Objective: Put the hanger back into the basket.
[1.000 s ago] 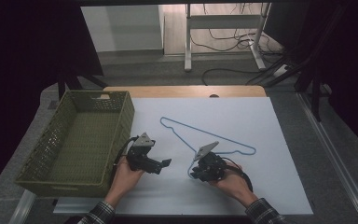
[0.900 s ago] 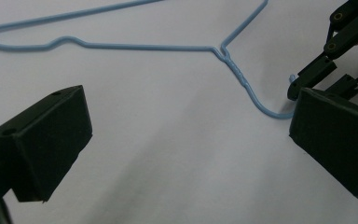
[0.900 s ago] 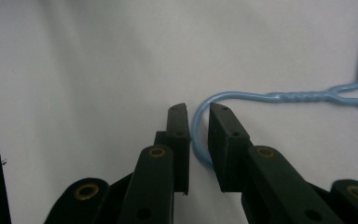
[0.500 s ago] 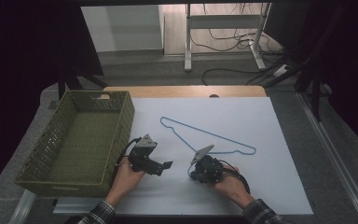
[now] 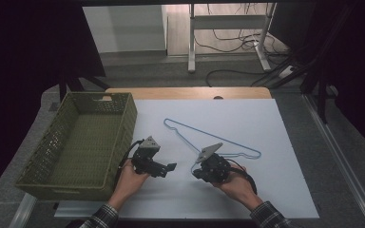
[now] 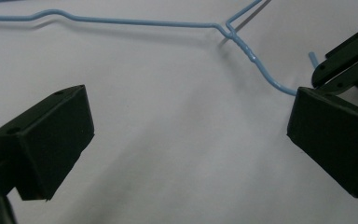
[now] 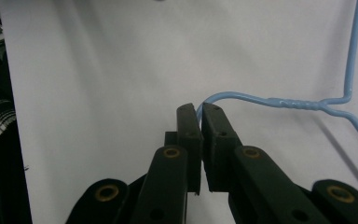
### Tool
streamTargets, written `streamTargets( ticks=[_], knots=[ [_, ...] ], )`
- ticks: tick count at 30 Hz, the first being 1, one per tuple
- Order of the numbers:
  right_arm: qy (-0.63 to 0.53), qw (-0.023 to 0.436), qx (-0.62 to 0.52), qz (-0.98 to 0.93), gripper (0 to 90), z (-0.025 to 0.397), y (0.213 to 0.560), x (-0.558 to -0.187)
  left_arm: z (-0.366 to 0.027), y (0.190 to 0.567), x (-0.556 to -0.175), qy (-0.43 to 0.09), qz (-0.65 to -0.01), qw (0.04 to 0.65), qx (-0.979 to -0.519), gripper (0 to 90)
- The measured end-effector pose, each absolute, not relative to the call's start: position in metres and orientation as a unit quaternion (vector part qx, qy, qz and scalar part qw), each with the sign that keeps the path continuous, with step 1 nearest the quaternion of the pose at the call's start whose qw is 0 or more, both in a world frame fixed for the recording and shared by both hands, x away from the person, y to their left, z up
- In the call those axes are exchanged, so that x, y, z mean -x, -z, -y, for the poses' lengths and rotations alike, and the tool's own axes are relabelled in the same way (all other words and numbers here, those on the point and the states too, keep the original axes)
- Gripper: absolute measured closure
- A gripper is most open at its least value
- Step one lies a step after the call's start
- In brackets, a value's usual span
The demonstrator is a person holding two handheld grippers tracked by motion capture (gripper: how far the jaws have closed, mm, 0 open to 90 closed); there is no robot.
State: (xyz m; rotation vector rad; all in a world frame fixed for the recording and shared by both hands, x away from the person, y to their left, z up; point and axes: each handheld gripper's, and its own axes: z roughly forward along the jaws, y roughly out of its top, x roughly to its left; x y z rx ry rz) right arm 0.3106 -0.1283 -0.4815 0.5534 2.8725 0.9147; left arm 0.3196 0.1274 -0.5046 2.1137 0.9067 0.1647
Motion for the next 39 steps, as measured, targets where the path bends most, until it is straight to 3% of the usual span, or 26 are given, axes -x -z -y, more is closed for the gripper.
streamTargets(
  ticks=[5,14,26,30,32,39],
  knots=[
    [-0.308,0.038,-0.180,-0.933,86.5,0.130,0.474,-0.312,-0.123,0.506,-0.321,-0.057,-0.356,0.406,-0.840,1.5],
    [-0.314,0.039,-0.177,-0.932,86.6,0.130,0.468,-0.312,-0.102,0.520,-0.329,-0.057,-0.348,0.388,-0.852,16.0],
    [-0.323,0.036,-0.178,-0.929,86.6,0.133,0.460,-0.313,-0.070,0.533,-0.333,-0.068,-0.334,0.381,-0.859,11.8],
    [-0.324,0.035,-0.178,-0.928,86.6,0.131,0.459,-0.313,-0.067,0.533,-0.332,-0.057,-0.330,0.391,-0.857,14.5],
    [-0.325,0.033,-0.179,-0.928,86.6,0.130,0.459,-0.313,-0.066,0.533,-0.331,-0.050,-0.320,0.393,-0.861,19.8],
    [-0.327,0.035,-0.176,-0.928,86.7,0.129,0.457,-0.314,-0.064,0.532,-0.327,-0.002,-0.288,0.406,-0.867,67.0]
  ],
)
